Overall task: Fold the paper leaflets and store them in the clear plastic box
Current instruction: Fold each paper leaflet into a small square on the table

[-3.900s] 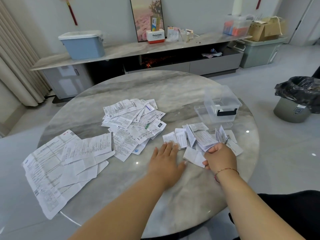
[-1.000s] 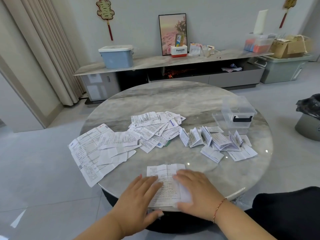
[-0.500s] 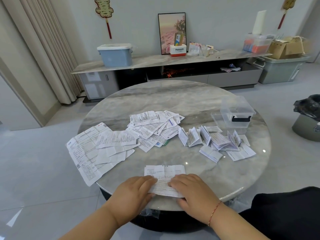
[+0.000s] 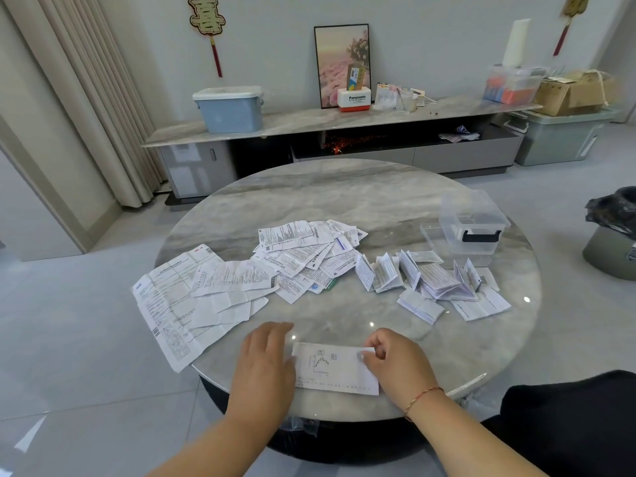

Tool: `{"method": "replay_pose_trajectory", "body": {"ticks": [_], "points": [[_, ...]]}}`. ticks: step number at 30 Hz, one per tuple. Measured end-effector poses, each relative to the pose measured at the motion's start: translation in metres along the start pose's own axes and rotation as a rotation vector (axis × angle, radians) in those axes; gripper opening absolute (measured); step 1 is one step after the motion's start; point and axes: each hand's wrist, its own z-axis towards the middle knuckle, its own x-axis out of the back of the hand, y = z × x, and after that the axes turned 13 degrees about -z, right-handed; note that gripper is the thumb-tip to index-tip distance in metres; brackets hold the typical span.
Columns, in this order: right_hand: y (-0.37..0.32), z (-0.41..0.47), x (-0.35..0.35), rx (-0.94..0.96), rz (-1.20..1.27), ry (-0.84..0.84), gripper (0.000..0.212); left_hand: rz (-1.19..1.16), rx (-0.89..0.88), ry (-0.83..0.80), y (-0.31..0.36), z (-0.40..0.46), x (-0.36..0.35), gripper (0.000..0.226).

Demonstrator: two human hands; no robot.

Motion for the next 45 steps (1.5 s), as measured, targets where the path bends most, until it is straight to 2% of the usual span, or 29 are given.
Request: {"method": "replay_pose_trajectory", "body": {"ticks": [1,3,4,6,7,9,10,11,12,13,15,17,18,20,22,24,26,29,34,36,38,41,43,45], "points": [[-0.002,0.0,0.0,-0.04,-0.028,-0.006,0.009,0.077,-0.175,0.018,0.0,-0.003,-0.003,0.041],[-0.008,-0.004,-0.001,-0.153,0.001,-0.021,0.006,0.13,-0.392,-0.092,0.008,-0.015,-0.009,0.041],[-0.011,-0.008,-0.002,-0.216,0.097,-0.056,0.007,0.148,-0.442,-0.16,0.011,-0.022,-0.014,0.049],[-0.018,-0.02,-0.004,-0.305,0.286,-0.166,0.011,0.204,-0.429,-0.265,0.016,-0.035,-0.023,0.064],[-0.021,-0.025,-0.004,-0.305,0.312,-0.209,0.01,0.227,-0.428,-0.27,0.016,-0.038,-0.028,0.061],[-0.022,-0.031,0.002,-0.204,0.14,-0.168,0.014,0.203,-0.441,-0.259,0.014,-0.038,-0.032,0.041],[-0.019,-0.03,0.006,-0.127,0.001,-0.071,0.02,0.186,-0.46,-0.246,0.012,-0.036,-0.032,0.032],[-0.018,-0.029,0.012,-0.058,-0.038,0.035,0.025,0.171,-0.491,-0.223,0.01,-0.035,-0.032,0.026],[-0.016,-0.027,0.018,0.022,0.026,0.094,0.03,0.152,-0.513,-0.202,0.008,-0.034,-0.032,0.02],[-0.012,-0.024,0.023,0.099,0.131,0.084,0.034,0.123,-0.518,-0.172,0.007,-0.033,-0.032,0.014],[-0.005,-0.02,0.031,0.259,0.277,-0.108,0.046,0.049,-0.482,-0.127,0.008,-0.033,-0.031,0.004],[0.0,-0.019,0.034,0.333,0.265,-0.342,0.057,-0.021,-0.385,-0.117,0.011,-0.034,-0.029,0.02],[0.003,-0.018,0.031,0.34,0.231,-0.386,0.055,-0.029,-0.31,-0.117,0.011,-0.035,-0.028,0.024],[0.007,-0.015,0.019,0.272,0.159,-0.278,0.043,-0.076,-0.15,-0.117,0.018,-0.032,-0.025,0.02],[0.008,-0.012,0.005,0.148,0.212,-0.153,0.036,-0.198,0.005,-0.123,0.024,-0.027,-0.025,0.006],[0.006,-0.01,-0.004,0.056,0.286,-0.098,0.037,-0.291,0.096,-0.1,0.027,-0.022,-0.024,0.029],[0.004,-0.007,-0.009,0.023,0.274,-0.044,0.038,-0.233,-0.007,-0.065,0.022,-0.018,-0.023,0.035],[0.001,-0.005,-0.015,0.0,0.206,0.03,0.034,-0.115,-0.183,-0.236,0.013,-0.02,-0.024,0.029],[-0.002,-0.003,-0.017,-0.03,0.099,0.104,0.025,0.06,-0.243,-0.39,0.015,-0.006,-0.025,0.036],[0.0,-0.003,-0.013,0.051,0.057,0.148,0.022,0.149,-0.309,-0.38,0.016,-0.001,-0.026,0.034],[0.002,-0.003,-0.007,0.193,0.049,0.108,0.022,0.167,-0.356,-0.361,0.014,0.001,-0.029,0.016],[0.006,-0.001,-0.004,0.346,0.025,0.018,0.033,0.091,-0.22,-0.329,0.017,0.007,-0.027,0.013],[0.006,-0.001,-0.004,0.292,0.06,0.075,0.024,-0.045,-0.026,-0.27,0.028,0.011,-0.019,0.012],[0.005,0.0,-0.002,0.206,0.178,0.104,0.024,-0.271,0.164,-0.287,0.04,0.013,-0.015,0.011]]}}
